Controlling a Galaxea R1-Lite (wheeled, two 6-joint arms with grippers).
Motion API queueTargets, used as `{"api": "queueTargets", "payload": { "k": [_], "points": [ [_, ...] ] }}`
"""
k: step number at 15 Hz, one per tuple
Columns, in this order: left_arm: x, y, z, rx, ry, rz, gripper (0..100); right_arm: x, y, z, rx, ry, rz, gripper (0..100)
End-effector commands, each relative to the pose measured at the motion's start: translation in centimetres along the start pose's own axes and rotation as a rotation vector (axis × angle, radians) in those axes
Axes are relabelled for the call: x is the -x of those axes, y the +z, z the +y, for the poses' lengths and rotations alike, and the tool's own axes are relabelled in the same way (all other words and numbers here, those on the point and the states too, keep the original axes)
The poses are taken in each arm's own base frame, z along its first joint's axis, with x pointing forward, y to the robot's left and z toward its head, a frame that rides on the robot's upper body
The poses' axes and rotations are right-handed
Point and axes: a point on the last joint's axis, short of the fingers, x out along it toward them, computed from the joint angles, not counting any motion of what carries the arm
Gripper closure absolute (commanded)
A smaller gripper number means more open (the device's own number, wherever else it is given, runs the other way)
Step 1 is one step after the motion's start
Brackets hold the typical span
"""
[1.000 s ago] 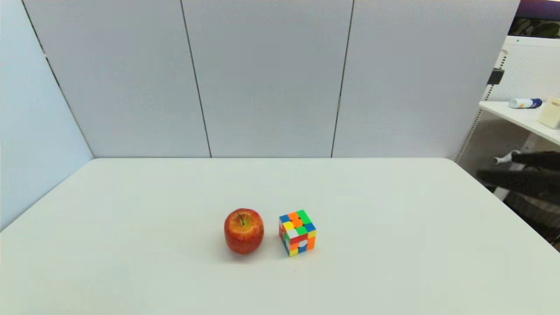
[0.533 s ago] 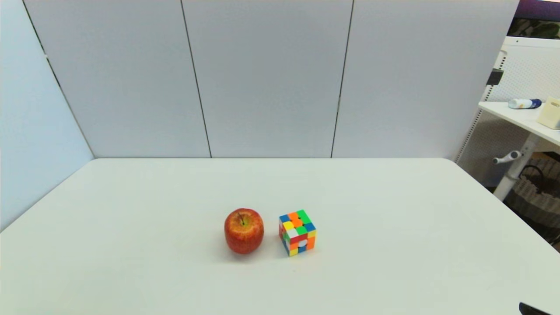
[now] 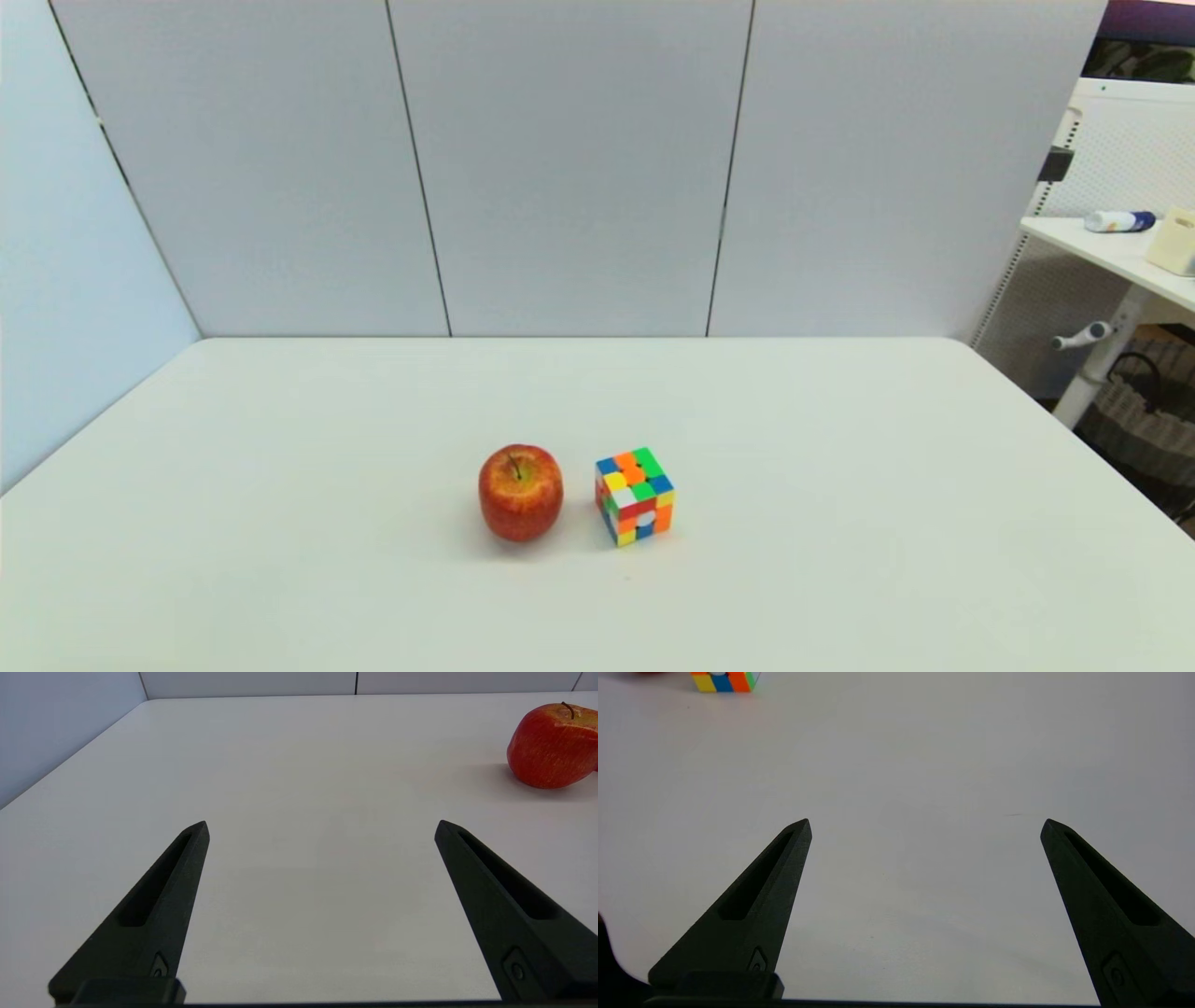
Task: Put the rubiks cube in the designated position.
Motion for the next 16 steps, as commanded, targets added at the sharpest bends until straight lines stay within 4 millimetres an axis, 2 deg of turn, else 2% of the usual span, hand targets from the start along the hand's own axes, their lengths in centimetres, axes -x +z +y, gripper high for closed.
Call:
{"api": "queueTargets", "payload": {
  "k": [1,3,5,16],
  "points": [
    [0.0,0.0,0.0,-0.001,0.0,0.0,0,1.2,-1.1,0.3,0.027,-0.129,-0.113,0],
    [0.0,0.0,0.0,-0.001,0.0,0.0,0,1.3,-1.3,0.1,0.013,-0.191,-0.107,0],
    [0.0,0.0,0.0,-0.001,0.0,0.0,0,1.2,-2.3,0.1,-0.003,-0.273,-0.125,0],
    [0.0,0.0,0.0,-0.001,0.0,0.0,0,1.4,-2.5,0.1,-0.034,-0.278,-0.179,0]
  ]
}}
